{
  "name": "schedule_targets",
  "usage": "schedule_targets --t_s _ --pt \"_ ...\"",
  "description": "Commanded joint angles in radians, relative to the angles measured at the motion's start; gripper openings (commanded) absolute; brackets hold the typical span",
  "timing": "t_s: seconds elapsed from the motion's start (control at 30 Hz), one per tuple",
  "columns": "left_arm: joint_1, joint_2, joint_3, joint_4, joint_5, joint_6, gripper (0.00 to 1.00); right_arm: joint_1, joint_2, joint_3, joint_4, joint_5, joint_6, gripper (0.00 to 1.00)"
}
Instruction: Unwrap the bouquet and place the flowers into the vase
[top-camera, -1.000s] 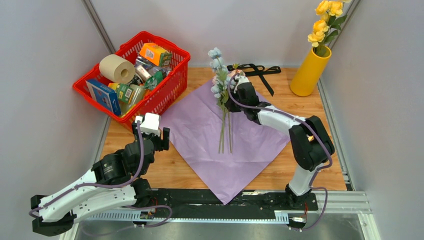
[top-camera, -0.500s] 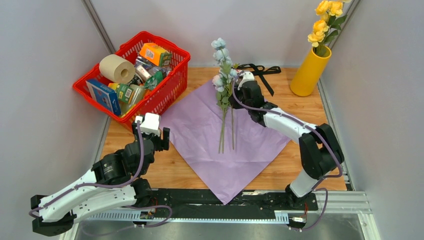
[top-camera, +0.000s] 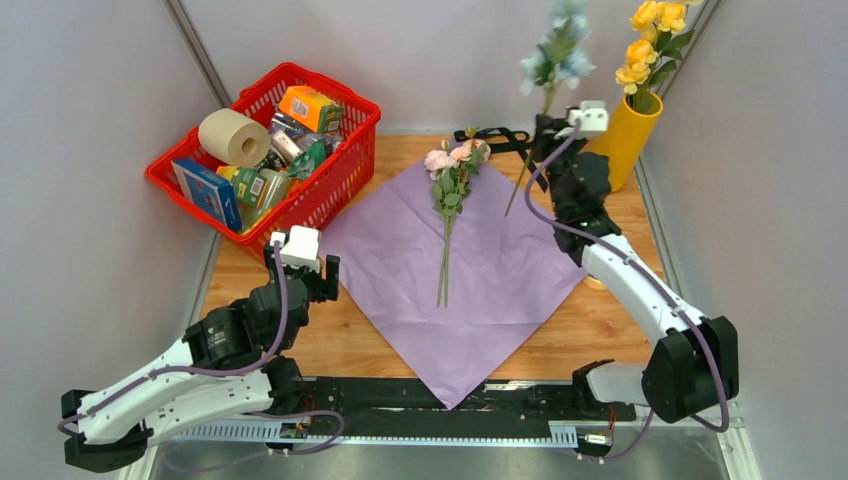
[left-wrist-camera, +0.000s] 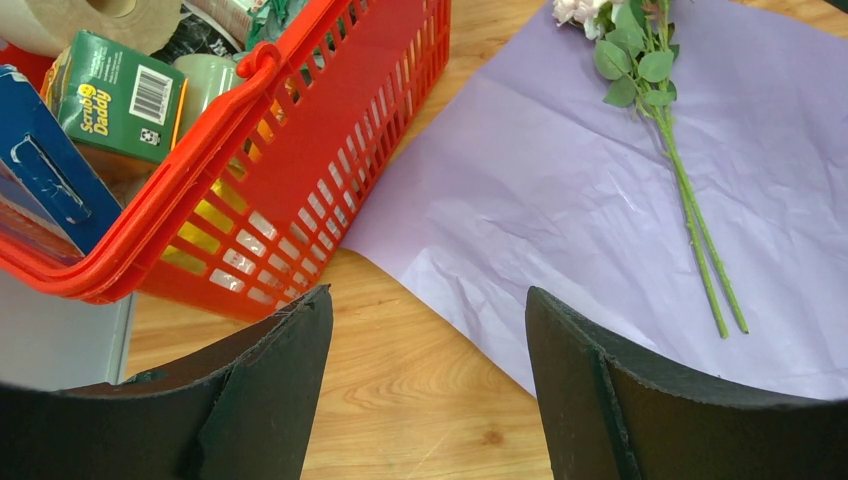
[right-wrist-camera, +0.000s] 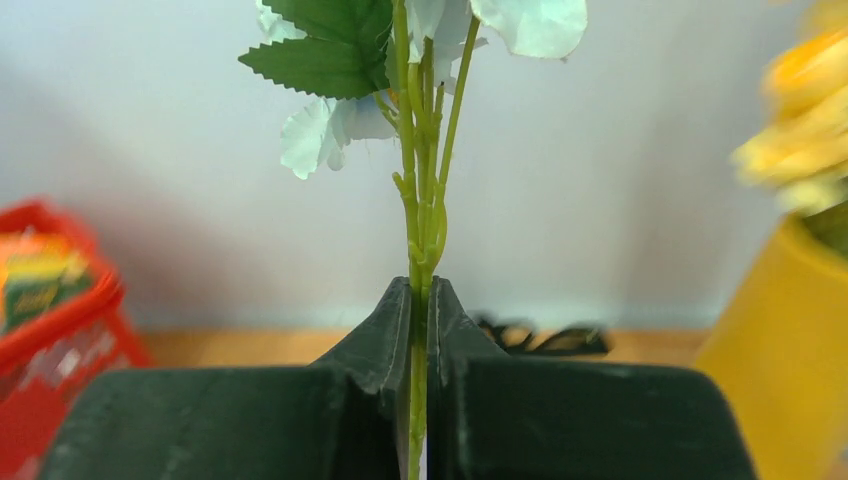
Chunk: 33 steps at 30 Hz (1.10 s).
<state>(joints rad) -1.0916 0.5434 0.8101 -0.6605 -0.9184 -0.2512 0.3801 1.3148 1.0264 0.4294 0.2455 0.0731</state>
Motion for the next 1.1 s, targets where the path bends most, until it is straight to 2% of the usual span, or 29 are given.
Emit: schedule_targets --t_s 0.0,0.13,0.3,0.53,0.77,1.07 --pt "-0.002 0.001 0.000 0.025 0.003 0.023 0.79 -0.116 -0.045 0.010 0.310 0.041 -0.136 0.00" --pt "-0.002 0.000 0.000 0.027 0.009 0.020 0.79 -0.263 -0.013 0.087 0.351 -0.012 -0.125 0.00" --pt "-0.002 0.000 -0.003 0.029 0.009 0.021 0.79 -0.404 0.059 0.096 0.618 -0.075 -0.235 0.00" --pt "-0.002 0.003 -0.002 0.027 0.003 0.023 0.79 -0.566 0.191 0.271 0.669 -0.176 -0.148 0.00" --pt "-0.002 0.007 -0.003 0.029 -0.004 0.026 0.79 -0.627 0.317 0.448 0.661 -0.229 -0.098 0.00" --pt "-0.002 0.000 -0.002 0.025 -0.005 0.024 0.79 -0.633 0.480 0.572 0.721 -0.316 -0.124 0.00"
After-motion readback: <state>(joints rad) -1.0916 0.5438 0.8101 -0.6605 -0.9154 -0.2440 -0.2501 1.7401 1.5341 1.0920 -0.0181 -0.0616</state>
